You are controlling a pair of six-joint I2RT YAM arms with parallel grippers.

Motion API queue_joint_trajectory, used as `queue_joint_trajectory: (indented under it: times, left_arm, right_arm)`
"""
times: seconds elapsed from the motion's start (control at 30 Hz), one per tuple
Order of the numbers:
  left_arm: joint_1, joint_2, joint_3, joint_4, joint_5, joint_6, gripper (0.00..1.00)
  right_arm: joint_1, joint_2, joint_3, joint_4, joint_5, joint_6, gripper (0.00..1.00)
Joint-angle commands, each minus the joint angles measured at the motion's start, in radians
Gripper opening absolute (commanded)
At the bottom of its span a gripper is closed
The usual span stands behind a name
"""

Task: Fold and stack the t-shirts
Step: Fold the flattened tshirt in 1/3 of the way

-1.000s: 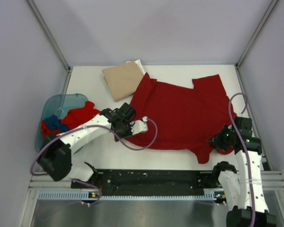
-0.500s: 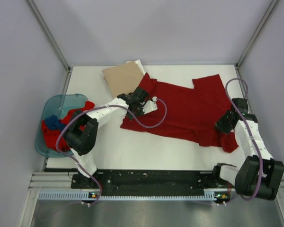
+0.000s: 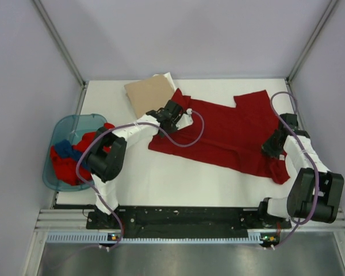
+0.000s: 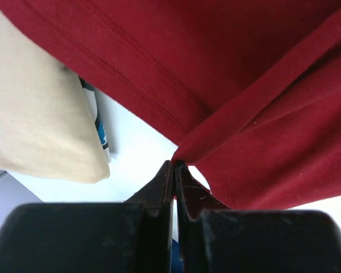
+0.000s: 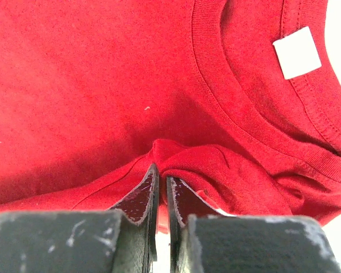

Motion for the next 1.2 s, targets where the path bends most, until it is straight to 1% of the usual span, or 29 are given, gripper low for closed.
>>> queue_joint_trajectory:
  times: [0.0,0.03,0.07,0.13,0.17,0.2,0.27,0.3,0.37,0.47,0.5,0.53,0.6,0.67,0.7,0.73,0.77,0.8,0.83,0.9,0.93,0.97,1.03,1.1,1.17]
  left_arm:
    - [0.008,0.029,0.047,0.039,-0.058,-0.006,0.12]
    - [0.008,0.032,0.050,0.056,-0.080,-0.006,0.18]
    - [0.008,0.034,0.055,0.078,-0.110,-0.003,0.27]
    - [0.018,0.043,0.073,0.121,-0.159,0.004,0.41]
    - [0.027,0.051,0.093,0.141,-0.184,0.005,0.46]
    - [0.038,0.063,0.116,0.149,-0.192,0.001,0.47]
    - [0.064,0.078,0.179,0.140,-0.198,-0.015,0.48]
    - [0.073,0.082,0.216,0.120,-0.193,-0.022,0.48]
    - [0.088,0.063,0.233,0.100,-0.178,-0.016,0.50]
    - [0.093,-0.010,0.178,0.079,-0.143,-0.013,0.56]
    - [0.093,-0.045,0.152,0.042,-0.094,-0.016,0.57]
    - [0.096,-0.076,0.126,0.004,-0.036,-0.019,0.57]
    - [0.100,-0.136,0.054,-0.059,0.094,-0.029,0.57]
    - [0.110,-0.168,-0.001,-0.101,0.187,-0.064,0.58]
    - [0.113,-0.173,-0.017,-0.124,0.216,-0.082,0.57]
    - [0.119,-0.170,-0.026,-0.145,0.245,-0.096,0.57]
    - [0.119,-0.170,-0.044,-0.151,0.259,-0.093,0.57]
    - [0.117,-0.176,-0.067,-0.141,0.259,-0.067,0.58]
    - [0.117,-0.196,-0.112,-0.118,0.302,-0.026,0.58]
    - [0.116,-0.248,-0.198,-0.063,0.345,0.077,0.59]
    - [0.113,-0.268,-0.224,-0.052,0.377,0.123,0.59]
    - [0.113,-0.280,-0.238,-0.058,0.406,0.163,0.59]
    - [0.111,-0.279,-0.244,-0.091,0.472,0.235,0.59]
    - [0.110,-0.274,-0.261,-0.092,0.509,0.304,0.60]
    - [0.108,-0.265,-0.296,-0.053,0.514,0.388,0.61]
  right_arm:
    - [-0.009,0.027,0.072,0.037,0.064,-0.022,0.01]
    - [-0.009,0.040,0.081,0.040,0.071,-0.023,0.04]
    - [-0.009,0.055,0.093,0.043,0.075,-0.020,0.11]
    - [-0.009,0.099,0.133,0.051,0.073,-0.014,0.28]
    - [-0.009,0.130,0.163,0.053,0.072,-0.008,0.36]
    - [-0.009,0.164,0.194,0.056,0.069,-0.002,0.46]
    - [-0.015,0.248,0.280,0.051,0.065,0.006,0.54]
    - [-0.021,0.283,0.332,0.039,0.059,0.015,0.57]
    - [-0.029,0.329,0.427,0.016,0.046,0.024,0.60]
    - [-0.029,0.357,0.562,-0.038,0.067,0.010,0.66]
    - [-0.029,0.350,0.587,-0.062,0.068,-0.002,0.67]
    - [-0.029,0.333,0.592,-0.091,0.062,-0.017,0.70]
    - [-0.029,0.260,0.513,-0.110,0.062,-0.025,0.76]
    - [-0.029,0.166,0.382,-0.110,0.091,-0.014,0.90]
    - [-0.055,0.122,0.318,-0.113,0.101,0.009,0.93]
    - [-0.090,0.086,0.246,-0.118,0.084,0.041,0.93]
    - [-0.149,0.051,0.175,-0.118,0.035,0.076,0.92]
    - [-0.205,0.020,0.120,-0.119,-0.003,0.110,0.90]
    - [-0.268,-0.006,0.065,-0.119,-0.045,0.133,0.88]
    - [-0.355,-0.073,-0.011,-0.130,-0.036,0.164,0.82]
    - [-0.378,-0.098,-0.035,-0.139,-0.013,0.173,0.81]
    - [-0.386,-0.129,-0.049,-0.151,0.046,0.190,0.79]
    - [-0.386,-0.176,-0.074,-0.164,0.097,0.222,0.75]
    - [-0.386,-0.199,-0.105,-0.158,0.104,0.266,0.71]
    - [-0.386,-0.180,-0.120,-0.150,0.116,0.288,0.66]
